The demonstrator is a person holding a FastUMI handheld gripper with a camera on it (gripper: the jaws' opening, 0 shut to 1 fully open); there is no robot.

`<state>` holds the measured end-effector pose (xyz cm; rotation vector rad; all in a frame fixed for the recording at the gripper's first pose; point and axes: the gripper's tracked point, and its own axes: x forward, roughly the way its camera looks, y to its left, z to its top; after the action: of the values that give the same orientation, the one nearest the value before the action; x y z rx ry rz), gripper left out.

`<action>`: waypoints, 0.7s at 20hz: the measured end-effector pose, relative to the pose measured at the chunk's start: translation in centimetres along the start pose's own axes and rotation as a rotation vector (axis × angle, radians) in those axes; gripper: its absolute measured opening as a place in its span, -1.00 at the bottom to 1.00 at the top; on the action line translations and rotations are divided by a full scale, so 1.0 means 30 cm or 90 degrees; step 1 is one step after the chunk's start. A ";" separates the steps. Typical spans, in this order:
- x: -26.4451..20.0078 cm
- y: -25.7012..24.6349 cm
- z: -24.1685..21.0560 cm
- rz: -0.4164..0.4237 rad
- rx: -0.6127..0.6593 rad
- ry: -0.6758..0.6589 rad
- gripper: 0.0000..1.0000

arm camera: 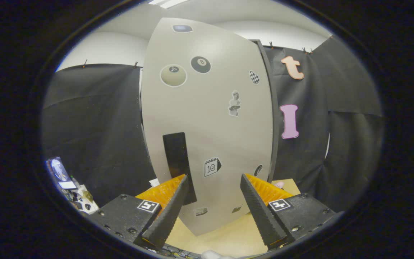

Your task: Open the shoe cabinet door, grab the shoes and put them into the shoe cabinet, then close the shoe cabinet door.

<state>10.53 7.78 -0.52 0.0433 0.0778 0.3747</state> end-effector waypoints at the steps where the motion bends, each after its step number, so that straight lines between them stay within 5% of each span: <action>1: 0.002 0.015 -0.009 -0.006 -0.002 -0.002 0.92; 7: -0.064 0.006 -0.052 -0.039 -0.005 0.013 0.92; 14: -0.224 -0.058 -0.075 -0.139 -0.021 -0.003 0.92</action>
<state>4.76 3.77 -2.41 0.0025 0.0707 0.1569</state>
